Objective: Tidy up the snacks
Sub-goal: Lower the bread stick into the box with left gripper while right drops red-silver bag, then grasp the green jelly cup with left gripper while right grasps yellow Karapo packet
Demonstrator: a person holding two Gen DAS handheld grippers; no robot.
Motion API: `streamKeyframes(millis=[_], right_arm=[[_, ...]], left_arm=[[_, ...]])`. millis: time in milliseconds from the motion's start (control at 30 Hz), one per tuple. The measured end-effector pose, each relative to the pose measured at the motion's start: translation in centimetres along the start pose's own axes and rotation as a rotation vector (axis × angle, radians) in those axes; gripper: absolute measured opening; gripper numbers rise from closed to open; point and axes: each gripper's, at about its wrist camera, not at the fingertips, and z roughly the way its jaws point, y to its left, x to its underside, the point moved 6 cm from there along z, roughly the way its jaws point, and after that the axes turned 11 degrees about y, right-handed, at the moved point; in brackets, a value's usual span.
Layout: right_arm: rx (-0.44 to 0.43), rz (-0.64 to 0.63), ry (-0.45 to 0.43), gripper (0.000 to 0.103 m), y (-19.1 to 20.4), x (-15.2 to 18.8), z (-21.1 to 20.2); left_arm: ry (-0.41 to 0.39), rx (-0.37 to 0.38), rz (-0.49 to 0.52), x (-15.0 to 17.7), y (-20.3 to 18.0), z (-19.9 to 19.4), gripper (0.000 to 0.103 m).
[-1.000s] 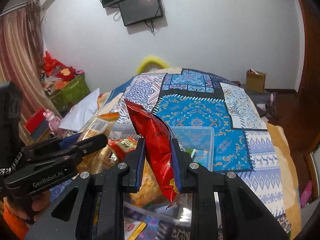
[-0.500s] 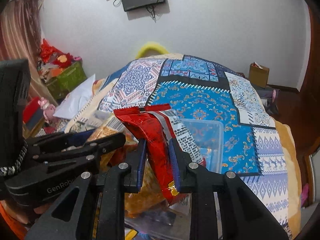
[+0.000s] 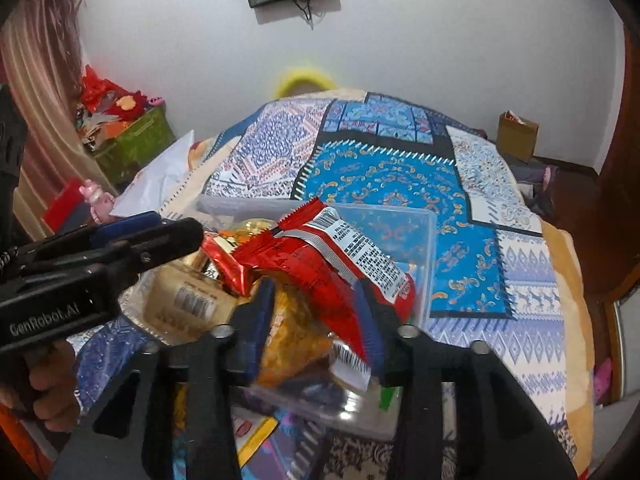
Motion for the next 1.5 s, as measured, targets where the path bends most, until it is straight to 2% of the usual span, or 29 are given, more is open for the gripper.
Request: streamKeyframes(millis=[133,200,267,433,800,933,1067,1200,1400,1433,1500], right_arm=[[-0.013,-0.022,-0.022,0.049,0.9,0.8,-1.7],[-0.021,-0.039,-0.019,0.060,1.5,1.5,-2.1],[-0.019,-0.056,-0.020,0.065,2.1,2.2,-2.3],[-0.040,-0.080,0.021,0.065,3.3,4.6,-1.6],[-0.136,-0.063,0.220,0.070,5.6,9.7,4.4],[-0.148,-0.064,0.279,0.070,6.4,10.5,6.3],[-0.141,-0.077,0.267,0.082,7.2,9.9,6.7],[-0.109,-0.111,0.279,0.085,7.7,9.6,7.7],[-0.086,-0.114,0.257,0.085,7.6,9.3,8.0],[-0.080,-0.115,0.252,0.083,7.5,9.3,8.0],[-0.055,-0.126,0.241,0.069,7.2,9.3,7.8]], left_arm=[[-0.021,-0.017,0.003,1.3,1.0,-1.8,0.064],[-0.018,-0.029,0.005,2.2,1.6,-2.3,0.065],[-0.008,-0.039,0.003,3.1,2.2,-2.6,0.065],[0.031,-0.051,-0.012,6.3,4.1,-2.5,0.065],[0.175,-0.060,-0.013,13.3,6.5,0.4,0.065],[0.200,-0.068,-0.014,14.7,7.0,1.1,0.065],[0.208,-0.054,-0.038,15.3,7.5,1.4,0.065],[0.210,-0.051,-0.046,15.5,7.8,1.6,0.065],[0.208,-0.034,-0.062,15.3,7.8,1.8,0.064],[0.207,-0.032,-0.061,15.3,7.7,1.9,0.064],[0.205,-0.024,-0.053,15.2,7.2,1.9,0.064]])
